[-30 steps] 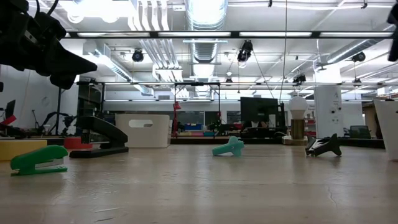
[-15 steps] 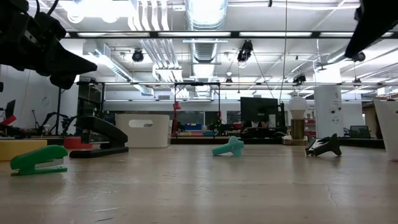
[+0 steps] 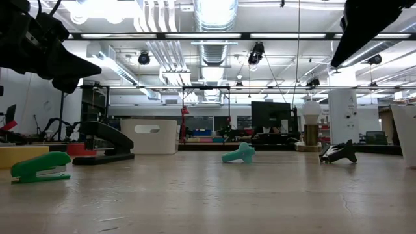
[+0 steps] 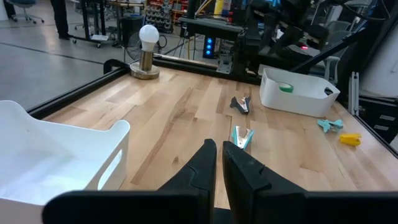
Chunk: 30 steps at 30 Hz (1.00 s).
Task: Pick and place Stapler, Stapler remover, tape
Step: Put the black staple remover into the top white bin
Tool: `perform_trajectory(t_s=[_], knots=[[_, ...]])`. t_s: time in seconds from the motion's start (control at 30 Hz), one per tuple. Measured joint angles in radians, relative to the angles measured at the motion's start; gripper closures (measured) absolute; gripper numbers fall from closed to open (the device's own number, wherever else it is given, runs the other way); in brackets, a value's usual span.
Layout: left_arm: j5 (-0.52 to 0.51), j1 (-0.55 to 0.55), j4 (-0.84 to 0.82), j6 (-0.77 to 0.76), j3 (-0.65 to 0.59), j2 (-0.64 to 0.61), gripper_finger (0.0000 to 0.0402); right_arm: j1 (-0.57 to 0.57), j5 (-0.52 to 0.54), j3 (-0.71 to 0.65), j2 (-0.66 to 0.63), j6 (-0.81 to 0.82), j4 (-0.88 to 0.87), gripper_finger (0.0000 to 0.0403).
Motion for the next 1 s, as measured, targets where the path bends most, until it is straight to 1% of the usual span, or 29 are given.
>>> perform_trajectory(t_s=[0.2,0.37,0.63,0.8,0.9,1.0], knots=[[0.0,0.0,0.0,0.0,0.0,0.0,0.0369,-0.043,-0.012,-0.041,0.0,-0.1,0.099,0.0309],[0.0,0.0,0.0,0.0,0.0,0.0,0.0369,-0.091,-0.033,-0.081,0.001,-0.149,0.13,0.0301],[0.0,0.0,0.0,0.0,0.0,0.0,0.0369,-0.156,-0.041,-0.134,0.001,-0.176,0.178,0.026],[0.0,0.0,0.0,0.0,0.0,0.0,0.0369,-0.182,-0.042,-0.141,0.001,-0.238,0.213,0.0232],[0.0,0.0,0.0,0.0,0.0,0.0,0.0369,-0.213,-0.048,-0.143,0.001,-0.285,0.244,0.0223],[0.0,0.0,0.0,0.0,0.0,0.0,0.0369,-0.246,-0.078,-0.143,0.001,-0.313,0.266,0.0221]])
